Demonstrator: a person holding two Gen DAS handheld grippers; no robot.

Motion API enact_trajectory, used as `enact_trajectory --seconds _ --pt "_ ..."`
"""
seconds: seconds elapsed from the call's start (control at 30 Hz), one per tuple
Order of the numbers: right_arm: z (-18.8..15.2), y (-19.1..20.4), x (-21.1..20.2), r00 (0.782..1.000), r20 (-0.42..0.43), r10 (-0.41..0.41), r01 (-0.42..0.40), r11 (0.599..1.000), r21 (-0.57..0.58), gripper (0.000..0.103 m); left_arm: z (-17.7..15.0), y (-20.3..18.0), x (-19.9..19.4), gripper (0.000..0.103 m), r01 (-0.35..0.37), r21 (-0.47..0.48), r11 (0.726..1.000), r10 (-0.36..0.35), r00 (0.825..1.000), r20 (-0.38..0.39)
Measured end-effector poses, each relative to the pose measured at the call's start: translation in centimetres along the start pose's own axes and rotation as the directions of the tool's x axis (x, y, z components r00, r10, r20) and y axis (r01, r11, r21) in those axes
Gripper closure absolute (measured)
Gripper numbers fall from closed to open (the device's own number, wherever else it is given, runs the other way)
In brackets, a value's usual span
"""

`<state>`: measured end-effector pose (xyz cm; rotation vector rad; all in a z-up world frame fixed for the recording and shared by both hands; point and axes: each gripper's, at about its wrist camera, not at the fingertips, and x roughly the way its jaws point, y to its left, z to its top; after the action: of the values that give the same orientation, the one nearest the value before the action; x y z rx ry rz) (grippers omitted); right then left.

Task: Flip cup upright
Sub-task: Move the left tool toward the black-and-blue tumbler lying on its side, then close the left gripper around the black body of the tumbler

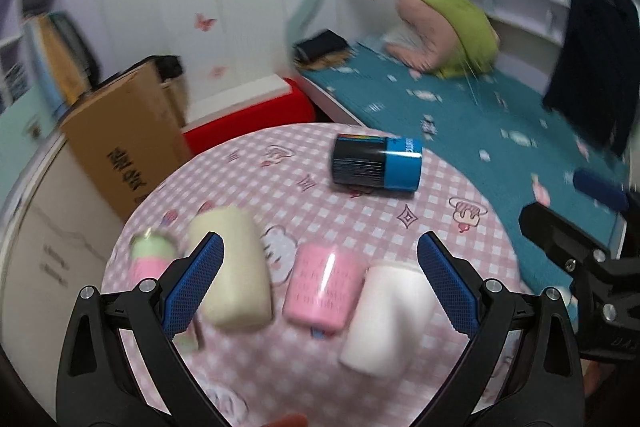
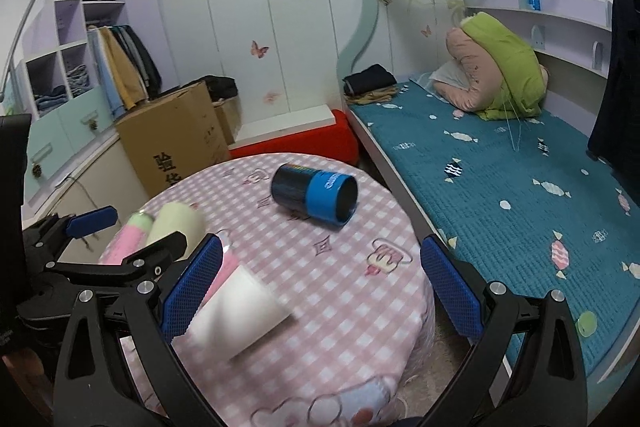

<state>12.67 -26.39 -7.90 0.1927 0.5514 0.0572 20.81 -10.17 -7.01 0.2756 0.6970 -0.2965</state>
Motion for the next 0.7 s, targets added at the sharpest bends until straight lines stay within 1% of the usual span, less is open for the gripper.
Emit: enact_trajectory --seconds 0.07,0.13,0.2,0.27,0.3,0.37,0.4,0.43,0.5,0.6,0.63,0.7 --pt "0.6 -0.4 1.3 1.000 -0.008 -0.006 0.006 1.000 0.007 0.007 1.1 -0.4 1.9 0.005 0.015 0.069 0.998 -0.013 0.999 -0.034" --pt "1.1 -0.8 2.7 0.999 -0.032 -0.018 0.019 1.000 0.017 0.007 2.2 -0.9 3.7 0.005 0.037 0.161 0.986 -0.029 0.998 -0.056" --pt "1.4 -1.2 3.8 0.999 -0.048 -0.019 0.020 0.999 0.037 0.007 3.3 -1.2 5.4 0.005 0.046 0.223 0.974 -0.027 0.996 -0.086" --pt "1.7 -1.7 5.2 0.997 -0.072 -0.025 0.029 0.998 0.055 0.007 4.5 -1.3 7.4 0.005 0.104 0.289 0.952 -0.070 0.990 -0.124" --pt "1.8 -1.9 5.9 0.996 -0.081 -0.024 0.030 0.997 0.066 0.007 5.0 -1.3 8.3 0.005 0.116 0.309 0.944 -0.076 0.988 -0.138" --pt "2.0 -2.5 7.5 0.993 -0.114 -0.038 0.049 0.994 0.093 0.007 6.1 -1.9 10.7 0.005 0.145 0.386 0.911 -0.085 0.982 -0.168" --pt "2.1 -2.8 8.4 0.991 -0.125 -0.041 0.055 0.992 0.113 0.007 6.3 -1.9 11.5 0.005 0.156 0.407 0.900 -0.092 0.980 -0.174" --pt "2.1 -2.9 9.0 0.989 -0.136 -0.051 0.068 0.990 0.123 0.007 6.7 -2.0 12.6 0.005 0.184 0.433 0.882 -0.107 0.975 -0.196" --pt "2.0 -3.2 10.2 0.984 -0.165 -0.067 0.092 0.985 0.146 0.007 7.2 -2.1 14.0 0.005 0.194 0.461 0.866 -0.115 0.974 -0.194" --pt "1.7 -3.5 11.8 0.978 -0.201 -0.061 0.099 0.978 0.183 0.007 7.5 -3.0 15.8 0.005 0.252 0.548 0.798 -0.150 0.963 -0.224" --pt "1.6 -3.7 12.3 0.977 -0.208 -0.057 0.098 0.976 0.194 0.007 7.5 -3.3 16.6 0.005 0.281 0.576 0.768 -0.163 0.955 -0.247" --pt "1.2 -4.0 12.8 0.974 -0.220 -0.057 0.104 0.973 0.207 0.007 7.5 -4.0 18.0 0.005 0.314 0.623 0.717 -0.170 0.944 -0.281"
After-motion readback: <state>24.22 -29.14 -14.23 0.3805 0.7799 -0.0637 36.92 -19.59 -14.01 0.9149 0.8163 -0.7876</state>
